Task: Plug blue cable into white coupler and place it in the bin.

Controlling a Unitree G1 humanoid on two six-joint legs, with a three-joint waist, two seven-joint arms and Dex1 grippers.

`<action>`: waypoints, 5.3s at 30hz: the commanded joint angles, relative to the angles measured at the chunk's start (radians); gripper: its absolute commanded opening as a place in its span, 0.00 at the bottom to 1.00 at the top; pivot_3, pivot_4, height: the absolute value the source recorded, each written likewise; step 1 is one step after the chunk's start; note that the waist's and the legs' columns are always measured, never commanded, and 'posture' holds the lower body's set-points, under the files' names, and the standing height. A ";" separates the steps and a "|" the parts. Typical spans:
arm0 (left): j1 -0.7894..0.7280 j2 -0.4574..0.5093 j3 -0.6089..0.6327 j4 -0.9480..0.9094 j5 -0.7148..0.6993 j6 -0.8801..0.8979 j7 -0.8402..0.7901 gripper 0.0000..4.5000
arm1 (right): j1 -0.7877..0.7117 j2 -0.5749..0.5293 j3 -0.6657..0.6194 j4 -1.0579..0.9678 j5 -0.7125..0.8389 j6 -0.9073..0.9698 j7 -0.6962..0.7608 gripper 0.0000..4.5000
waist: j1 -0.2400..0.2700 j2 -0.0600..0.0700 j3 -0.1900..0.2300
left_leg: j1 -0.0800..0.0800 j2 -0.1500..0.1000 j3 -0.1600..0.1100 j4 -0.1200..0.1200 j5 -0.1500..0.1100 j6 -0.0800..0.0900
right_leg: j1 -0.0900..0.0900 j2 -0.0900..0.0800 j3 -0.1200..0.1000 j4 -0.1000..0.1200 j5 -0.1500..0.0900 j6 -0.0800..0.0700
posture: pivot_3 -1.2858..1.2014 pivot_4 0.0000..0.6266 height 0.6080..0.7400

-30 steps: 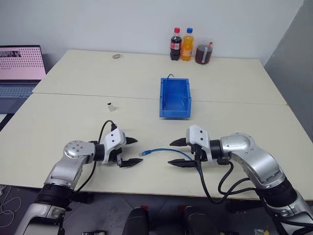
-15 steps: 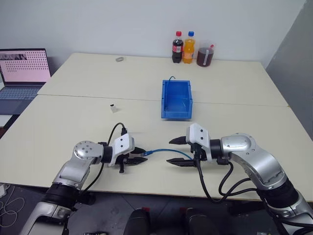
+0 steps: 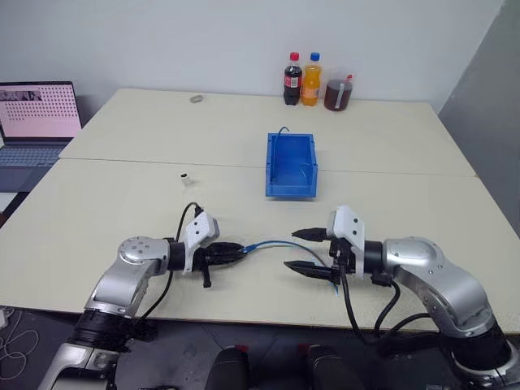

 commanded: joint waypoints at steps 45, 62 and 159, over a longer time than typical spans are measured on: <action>-0.065 -0.033 0.112 -0.217 -0.431 0.412 0.089 0.05 | -0.141 0.301 -0.133 0.224 0.476 0.202 -0.164 0.04 | -0.024 -0.005 0.007 | -0.003 0.000 -0.002 -0.004 0.000 0.000 | -0.001 0.000 -0.001 -0.008 0.000 0.000 | 0.52 0.24 1.00; -0.054 -0.009 0.102 -0.132 -0.358 0.326 0.059 0.47 | -0.145 0.293 -0.125 0.236 0.474 0.197 -0.168 0.03 | -0.024 -0.004 0.008 | -0.004 0.000 -0.003 -0.005 0.000 0.000 | -0.001 0.000 -0.002 -0.010 0.000 0.000 | 0.52 0.24 1.00; -0.198 -0.025 -0.119 0.005 0.106 0.019 0.177 0.18 | 0.031 0.033 -0.140 0.031 0.242 0.029 -0.184 0.03 | 0.003 -0.006 0.009 | -0.011 -0.002 -0.009 -0.003 -0.002 -0.004 | 0.000 -0.001 -0.009 -0.015 0.006 -0.001 | 0.52 0.24 1.00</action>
